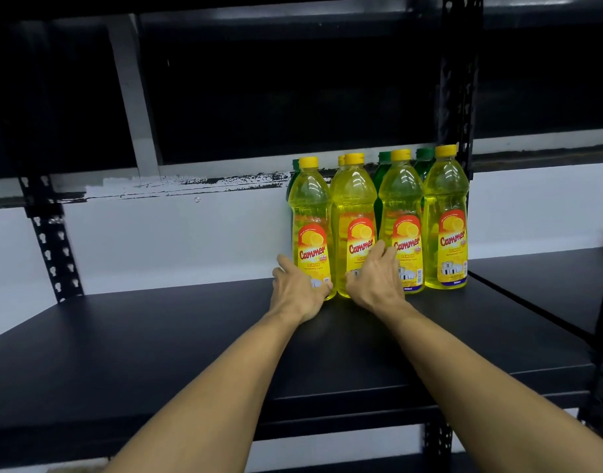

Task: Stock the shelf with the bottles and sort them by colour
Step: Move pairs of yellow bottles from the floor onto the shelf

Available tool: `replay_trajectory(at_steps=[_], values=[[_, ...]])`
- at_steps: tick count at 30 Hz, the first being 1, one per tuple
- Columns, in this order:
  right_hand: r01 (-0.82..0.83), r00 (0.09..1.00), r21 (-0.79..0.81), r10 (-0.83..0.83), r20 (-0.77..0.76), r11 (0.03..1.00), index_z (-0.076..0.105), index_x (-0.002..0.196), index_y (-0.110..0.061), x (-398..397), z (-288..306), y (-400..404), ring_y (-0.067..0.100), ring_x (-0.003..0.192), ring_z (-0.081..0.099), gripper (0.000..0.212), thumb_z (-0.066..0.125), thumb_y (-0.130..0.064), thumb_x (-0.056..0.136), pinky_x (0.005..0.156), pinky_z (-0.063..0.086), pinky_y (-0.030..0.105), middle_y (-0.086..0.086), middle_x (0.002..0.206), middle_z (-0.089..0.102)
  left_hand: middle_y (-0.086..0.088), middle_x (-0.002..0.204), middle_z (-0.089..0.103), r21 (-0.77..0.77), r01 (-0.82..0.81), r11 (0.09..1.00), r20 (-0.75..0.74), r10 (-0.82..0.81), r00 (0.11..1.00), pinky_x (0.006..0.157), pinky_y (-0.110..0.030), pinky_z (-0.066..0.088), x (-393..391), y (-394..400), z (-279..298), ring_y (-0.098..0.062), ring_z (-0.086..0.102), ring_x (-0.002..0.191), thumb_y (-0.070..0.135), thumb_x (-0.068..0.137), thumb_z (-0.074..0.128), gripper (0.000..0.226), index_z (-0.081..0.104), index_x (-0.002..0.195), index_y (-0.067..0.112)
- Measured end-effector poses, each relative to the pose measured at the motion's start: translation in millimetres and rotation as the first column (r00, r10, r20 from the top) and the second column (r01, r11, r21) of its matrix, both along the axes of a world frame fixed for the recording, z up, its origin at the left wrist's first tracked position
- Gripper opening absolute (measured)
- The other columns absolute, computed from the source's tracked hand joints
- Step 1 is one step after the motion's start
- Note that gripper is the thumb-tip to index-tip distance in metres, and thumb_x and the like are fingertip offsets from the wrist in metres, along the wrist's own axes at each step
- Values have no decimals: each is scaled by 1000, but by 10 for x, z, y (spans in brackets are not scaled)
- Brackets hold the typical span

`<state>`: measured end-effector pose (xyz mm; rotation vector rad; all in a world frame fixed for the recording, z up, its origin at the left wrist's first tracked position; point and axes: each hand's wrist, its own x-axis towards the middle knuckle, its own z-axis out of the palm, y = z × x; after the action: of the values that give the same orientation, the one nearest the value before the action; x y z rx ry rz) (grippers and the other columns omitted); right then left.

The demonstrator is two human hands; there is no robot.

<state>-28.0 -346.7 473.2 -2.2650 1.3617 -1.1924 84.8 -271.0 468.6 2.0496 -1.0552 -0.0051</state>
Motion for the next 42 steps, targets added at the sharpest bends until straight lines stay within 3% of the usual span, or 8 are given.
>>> replay_trajectory(at_steps=[11,16,21,25,28,34,38,42], values=[[-186,978,-94,175,-116,978,26,147,-9,-379,-98,470,29,127,41,68,61,-29,92,95,44,41,11,137,39,-3,146,40,-78,139,987,64,-135,989,103,-36,43,-93,768,-22,-15,45,128,43,89,66,77,23,148,18],[-278,958,-197,285,10,940,41,141,-15,-679,-150,947,19,122,47,54,60,-31,92,95,45,37,3,132,47,6,125,54,-337,240,910,192,-183,964,93,-27,51,-449,1288,-2,-1,54,106,32,90,67,49,47,133,18],[-186,948,-514,290,129,838,61,118,-13,-999,-538,1549,16,99,54,33,61,-24,87,63,49,27,-1,107,59,-3,110,59,-496,467,732,489,-209,847,82,-35,57,-747,1812,-401,-11,63,98,17,90,64,29,60,116,6],[-229,923,-602,368,116,765,67,106,-4,-1158,-1086,1829,19,84,55,25,63,-11,82,56,42,25,4,91,62,-12,111,59,-431,527,733,566,-236,790,79,-36,57,-849,2049,-991,-18,63,95,14,89,63,31,60,115,-4],[-348,908,-491,418,38,799,67,103,-4,-1205,-1683,1891,18,77,52,23,59,-12,82,49,41,31,2,84,60,-9,110,60,-339,490,804,516,-277,811,75,-36,57,-836,2126,-1527,-16,63,95,17,89,62,33,59,117,-1],[-515,854,-64,505,-123,855,63,110,-14,-1199,-2942,1856,12,86,54,32,52,-24,81,51,47,33,-8,86,59,2,111,59,-40,429,903,380,-383,842,64,-39,57,-617,2179,-2677,-9,63,92,29,91,57,31,59,116,11],[-484,836,186,515,-191,855,62,113,-15,-1147,-3643,1804,16,88,60,37,53,-25,79,59,45,28,-8,88,59,5,111,59,171,396,902,264,-429,864,61,-40,57,-460,2233,-3441,-8,64,92,31,90,57,32,58,118,15],[-392,804,398,519,-290,829,62,115,-18,-1135,-4360,1866,19,89,62,38,56,-23,78,65,47,31,-5,98,59,4,116,59,421,346,838,87,-418,904,74,-39,54,-398,2346,-4220,-15,63,103,35,91,58,38,55,125,19]])
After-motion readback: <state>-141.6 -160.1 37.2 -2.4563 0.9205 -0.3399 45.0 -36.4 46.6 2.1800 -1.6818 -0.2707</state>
